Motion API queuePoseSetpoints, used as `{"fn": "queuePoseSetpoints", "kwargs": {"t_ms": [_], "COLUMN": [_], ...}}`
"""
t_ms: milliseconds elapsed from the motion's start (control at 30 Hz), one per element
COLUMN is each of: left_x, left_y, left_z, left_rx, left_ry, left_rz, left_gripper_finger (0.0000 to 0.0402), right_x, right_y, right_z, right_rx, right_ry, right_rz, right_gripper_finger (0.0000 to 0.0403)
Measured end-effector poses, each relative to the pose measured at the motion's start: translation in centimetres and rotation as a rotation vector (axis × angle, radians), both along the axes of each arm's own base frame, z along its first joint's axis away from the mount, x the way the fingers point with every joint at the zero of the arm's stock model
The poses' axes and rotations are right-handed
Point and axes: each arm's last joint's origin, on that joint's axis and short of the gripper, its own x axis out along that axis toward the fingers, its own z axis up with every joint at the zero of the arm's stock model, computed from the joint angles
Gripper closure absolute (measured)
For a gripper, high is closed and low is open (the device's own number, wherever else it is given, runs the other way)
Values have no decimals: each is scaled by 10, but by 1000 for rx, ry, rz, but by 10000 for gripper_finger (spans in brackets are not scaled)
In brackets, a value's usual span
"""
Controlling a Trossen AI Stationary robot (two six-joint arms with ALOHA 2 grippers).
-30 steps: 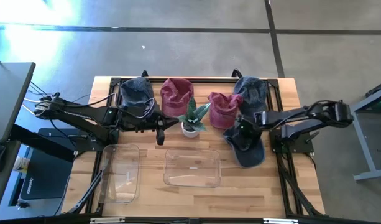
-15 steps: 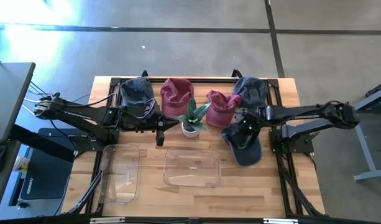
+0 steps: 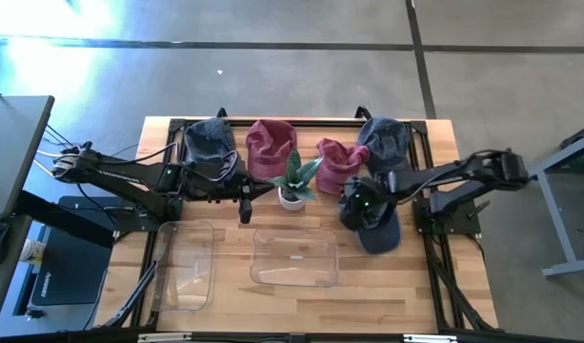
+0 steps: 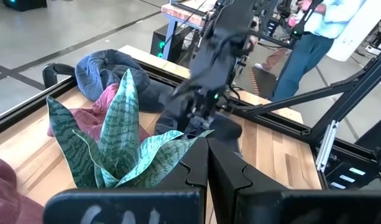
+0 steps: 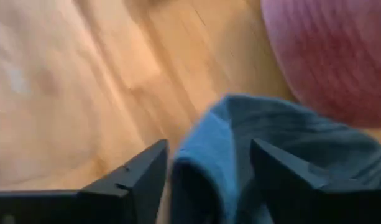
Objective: Pick & Place hat
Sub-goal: Put the bottom blue cap into the left transparent bin
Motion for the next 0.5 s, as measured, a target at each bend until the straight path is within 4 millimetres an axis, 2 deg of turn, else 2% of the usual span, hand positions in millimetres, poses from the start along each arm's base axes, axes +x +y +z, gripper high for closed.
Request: {"fn": "queuePoseSetpoints", "kwargs": {"t_ms": [100,200,233,367,500], "left_x": [0,0,0,1,1], "left_y": [0,0,0,-1,-4], "left_z": [0,0,0,4,19], "left_rx": [-1,1,9,82,174], "left_ry": [1,1,2,-20,-72], "left_rz": [-6,-10,-12,-68,-172], "left_gripper_finger": [402,402,402,402,402], "right_x": [4,9,9,4,-12], "right_y": [4,10,12,19,25], "right_z": [-2,15,24,70,122], "right_rx": [-2,14,26,152,302], "right_ry": [10,-52,-78,-212,-396], "right_rz": [21,53,67,131,272], "right_gripper_finger": [279,370,385,376,394]}}
